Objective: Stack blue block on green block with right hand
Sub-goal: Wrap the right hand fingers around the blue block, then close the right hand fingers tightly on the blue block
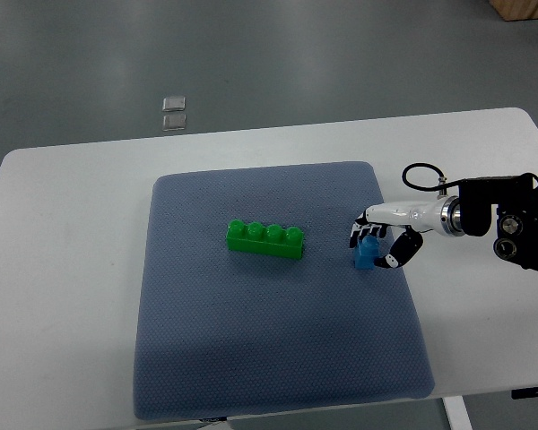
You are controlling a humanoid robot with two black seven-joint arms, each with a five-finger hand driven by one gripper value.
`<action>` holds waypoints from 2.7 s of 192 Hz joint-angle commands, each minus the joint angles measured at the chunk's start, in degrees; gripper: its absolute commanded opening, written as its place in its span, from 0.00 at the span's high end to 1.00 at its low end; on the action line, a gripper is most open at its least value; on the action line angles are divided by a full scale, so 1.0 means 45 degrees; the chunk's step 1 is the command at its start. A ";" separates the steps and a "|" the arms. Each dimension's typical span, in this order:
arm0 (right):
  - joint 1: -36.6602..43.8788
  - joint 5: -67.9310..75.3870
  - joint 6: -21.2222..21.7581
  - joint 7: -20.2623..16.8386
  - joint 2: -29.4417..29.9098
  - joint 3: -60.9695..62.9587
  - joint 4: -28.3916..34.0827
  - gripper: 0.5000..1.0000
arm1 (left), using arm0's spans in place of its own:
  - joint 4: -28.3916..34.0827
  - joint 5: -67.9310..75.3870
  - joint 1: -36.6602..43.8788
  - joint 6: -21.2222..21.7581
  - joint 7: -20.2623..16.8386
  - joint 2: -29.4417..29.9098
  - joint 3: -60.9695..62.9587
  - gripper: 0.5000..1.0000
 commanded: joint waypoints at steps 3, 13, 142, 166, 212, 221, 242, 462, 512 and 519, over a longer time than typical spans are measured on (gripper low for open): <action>0.0002 -0.0058 0.0001 0.0007 0.0024 0.0000 0.0000 0.57 | -0.0009 0.0000 0.0000 0.0000 0.0000 0.0000 0.0000 0.00; 0.0002 -0.0136 0.0001 -0.0012 0.0043 0.0000 0.0000 0.54 | 0.0010 0.0000 0.0000 0.0000 0.0000 0.0000 0.0000 0.00; 0.0002 -0.0312 -0.0058 -0.0012 -0.0055 0.0000 -0.0234 0.56 | 0.0010 0.0000 0.0000 0.0000 0.0000 0.0000 0.0000 0.00; 0.0002 -0.0312 -0.0058 -0.0012 -0.0035 0.0000 -0.0234 0.57 | -0.0009 0.0000 0.0000 0.0000 0.0000 0.0000 0.0000 0.00; 0.0002 -0.0409 -0.0019 -0.0012 -0.0015 0.0000 -0.0214 0.57 | -0.0009 0.0000 0.0000 0.0000 0.0000 0.0000 0.0000 0.00; 0.0002 -0.0409 0.0001 -0.0012 -0.0015 0.0000 -0.0195 0.57 | -0.0009 0.0000 0.0000 0.0000 0.0000 0.0000 0.0000 0.00; 0.0002 -0.0429 0.0001 -0.0012 0.0024 0.0000 -0.0195 0.57 | -0.0009 0.0000 0.0000 0.0000 0.0000 0.0000 0.0000 0.00; -0.0018 -0.0800 0.0255 0.0007 0.0004 -0.0019 -0.0156 0.60 | 0.0010 0.0000 0.0000 0.0000 0.0000 0.0000 0.0000 0.00; -0.0037 -0.0995 0.0489 0.0047 -0.0133 0.0000 -0.0156 0.53 | -0.0009 0.0000 0.0000 0.0000 0.0000 0.0000 0.0000 0.00; -0.0018 -0.0995 0.0489 0.0047 -0.0152 0.0000 -0.0156 0.52 | 0.0010 0.0000 0.0000 0.0000 0.0000 0.0000 0.0000 0.00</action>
